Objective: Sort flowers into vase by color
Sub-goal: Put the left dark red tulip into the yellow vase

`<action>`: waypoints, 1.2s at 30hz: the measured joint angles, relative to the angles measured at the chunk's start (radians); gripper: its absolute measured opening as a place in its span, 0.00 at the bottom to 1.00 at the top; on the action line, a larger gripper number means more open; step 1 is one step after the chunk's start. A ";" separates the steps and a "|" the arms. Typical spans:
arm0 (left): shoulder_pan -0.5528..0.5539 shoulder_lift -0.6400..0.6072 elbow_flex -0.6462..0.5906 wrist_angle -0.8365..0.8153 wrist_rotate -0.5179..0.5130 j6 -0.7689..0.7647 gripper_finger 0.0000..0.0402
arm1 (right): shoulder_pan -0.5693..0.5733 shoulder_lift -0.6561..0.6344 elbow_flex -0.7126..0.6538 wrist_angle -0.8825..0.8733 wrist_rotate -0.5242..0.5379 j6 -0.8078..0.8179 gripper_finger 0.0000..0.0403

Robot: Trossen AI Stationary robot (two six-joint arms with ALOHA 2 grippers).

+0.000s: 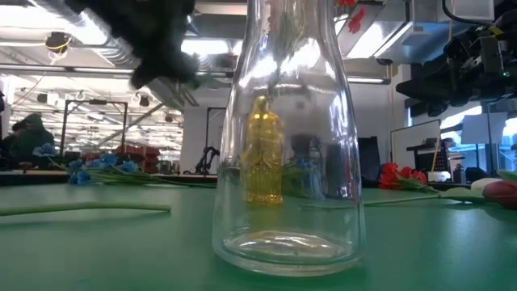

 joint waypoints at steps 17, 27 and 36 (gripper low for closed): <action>-0.159 0.001 -0.056 0.639 -0.014 0.380 0.01 | 0.000 0.000 0.000 0.000 0.000 0.000 0.02; -0.227 0.001 -0.056 0.857 -0.013 0.547 0.01 | 0.000 0.000 0.000 0.000 0.000 0.000 0.02; -0.212 0.050 -0.056 0.905 -0.014 0.577 0.01 | 0.000 0.000 0.000 0.000 0.000 0.000 0.02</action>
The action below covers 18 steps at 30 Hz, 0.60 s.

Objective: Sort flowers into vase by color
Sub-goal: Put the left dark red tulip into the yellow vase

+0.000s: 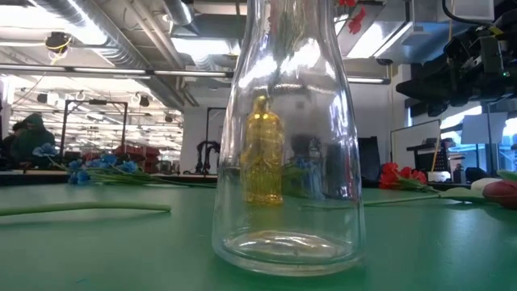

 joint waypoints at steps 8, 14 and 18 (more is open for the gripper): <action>0.006 0.128 0.000 0.119 0.002 -0.007 0.01 | 0.000 0.000 0.000 0.000 0.000 0.000 0.02; 0.033 0.146 0.000 0.077 -0.005 0.009 0.01 | 0.000 0.000 0.000 0.000 0.000 0.000 0.02; 0.047 0.146 0.000 0.049 -0.025 0.006 0.01 | 0.000 0.000 0.000 0.000 0.000 0.000 0.02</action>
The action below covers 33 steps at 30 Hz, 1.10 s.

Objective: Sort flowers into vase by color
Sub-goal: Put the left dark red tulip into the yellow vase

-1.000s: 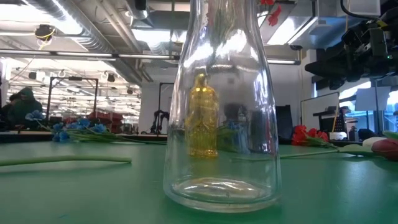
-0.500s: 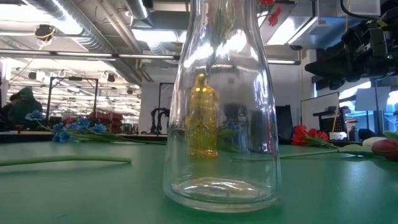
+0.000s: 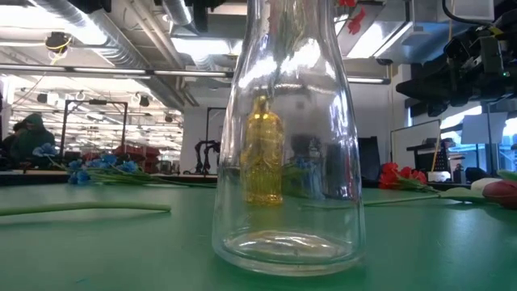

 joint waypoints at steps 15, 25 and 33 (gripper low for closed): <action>-0.013 -0.003 0.000 -0.139 -0.011 0.083 0.19 | 0.000 0.000 0.000 0.000 0.000 0.000 0.02; -0.027 -0.012 0.000 -0.290 -0.035 -0.026 0.45 | 0.000 0.000 0.000 0.000 0.000 0.000 0.02; -0.088 -0.115 0.000 -0.455 -0.152 -0.038 0.56 | 0.000 0.000 0.000 0.000 0.000 0.000 0.02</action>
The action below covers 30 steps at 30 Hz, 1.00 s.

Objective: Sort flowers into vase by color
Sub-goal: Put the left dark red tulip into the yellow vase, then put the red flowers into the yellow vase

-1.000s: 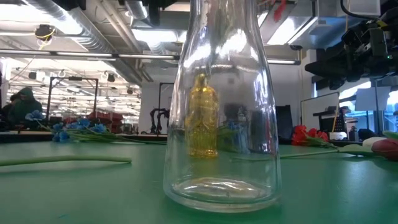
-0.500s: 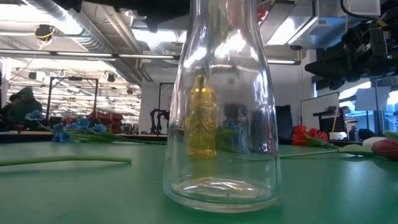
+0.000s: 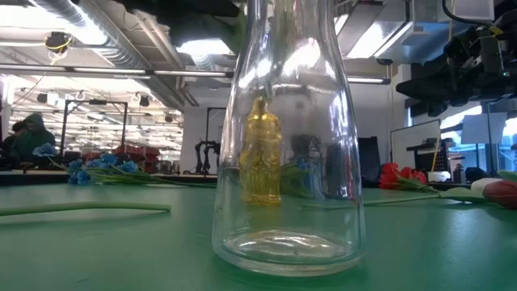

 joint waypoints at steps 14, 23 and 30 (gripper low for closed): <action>-0.073 -0.290 0.001 -0.375 -0.187 -0.210 0.56 | 0.000 0.000 0.000 0.000 0.000 0.000 0.02; 0.022 -0.274 0.001 -0.505 -0.199 -0.305 0.56 | 0.000 0.000 0.000 0.076 0.000 0.018 0.02; 0.132 -0.276 0.001 -0.478 -0.111 -0.221 0.56 | 0.000 0.000 0.000 0.180 0.038 0.019 0.02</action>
